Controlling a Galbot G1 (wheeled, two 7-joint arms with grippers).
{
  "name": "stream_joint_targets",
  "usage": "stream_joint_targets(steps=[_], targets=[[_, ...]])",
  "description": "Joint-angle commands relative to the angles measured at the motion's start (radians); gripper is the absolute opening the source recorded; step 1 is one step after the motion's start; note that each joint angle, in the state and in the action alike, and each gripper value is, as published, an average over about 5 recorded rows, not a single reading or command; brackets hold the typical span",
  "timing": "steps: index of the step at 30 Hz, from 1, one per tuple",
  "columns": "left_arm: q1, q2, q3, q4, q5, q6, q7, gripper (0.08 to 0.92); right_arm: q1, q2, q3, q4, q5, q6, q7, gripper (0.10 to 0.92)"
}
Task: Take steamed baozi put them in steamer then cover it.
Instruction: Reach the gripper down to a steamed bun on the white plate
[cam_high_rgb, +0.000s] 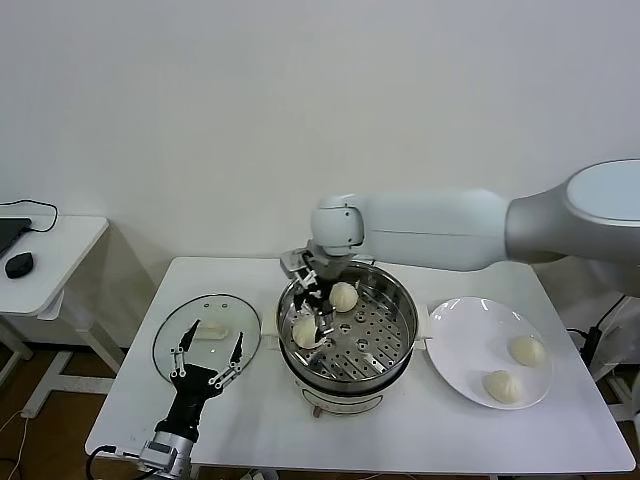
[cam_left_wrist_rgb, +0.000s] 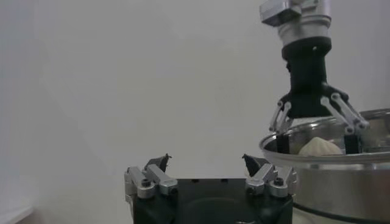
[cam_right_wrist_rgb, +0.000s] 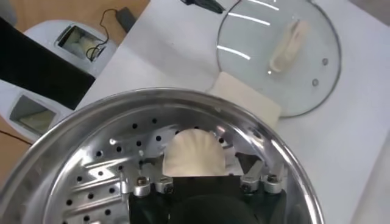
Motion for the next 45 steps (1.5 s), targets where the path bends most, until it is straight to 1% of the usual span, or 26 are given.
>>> stream_joint_targets(steps=[1, 4, 8, 11, 14, 22, 34, 45], targets=[[0.000, -0.001, 0.004, -0.006, 0.003, 0.003, 0.002, 0.823, 0.115, -0.415, 0.049, 0.118, -0.183, 0.092, -0.201, 0.823], [0.001, -0.003, 0.008, -0.011, 0.005, 0.006, 0.002, 0.823, 0.123, -0.568, 0.044, 0.111, -0.250, 0.155, -0.263, 0.823], [0.003, -0.004, 0.012, -0.015, 0.009, 0.007, 0.002, 0.823, 0.078, -0.729, 0.051, 0.092, -0.318, 0.196, -0.286, 0.823], [0.003, -0.006, 0.014, -0.017, 0.010, 0.008, 0.002, 0.823, 0.030, -0.812, 0.054, 0.077, -0.367, 0.217, -0.290, 0.823], [0.002, -0.006, 0.015, -0.018, 0.010, 0.009, 0.001, 0.823, -0.021, -0.852, 0.055, 0.060, -0.397, 0.228, -0.285, 0.823], [0.005, -0.007, 0.016, -0.021, 0.012, 0.008, 0.000, 0.823, -0.264, -0.846, 0.127, -0.004, -0.452, 0.234, -0.230, 0.823], [0.014, -0.011, 0.009, -0.029, 0.014, 0.004, -0.002, 0.823, -0.542, -0.752, 0.316, -0.100, -0.505, 0.228, -0.157, 0.823], [0.011, -0.018, 0.004, -0.016, 0.010, 0.003, -0.004, 0.823, -0.616, -0.691, 0.371, -0.163, -0.518, 0.224, -0.146, 0.823]])
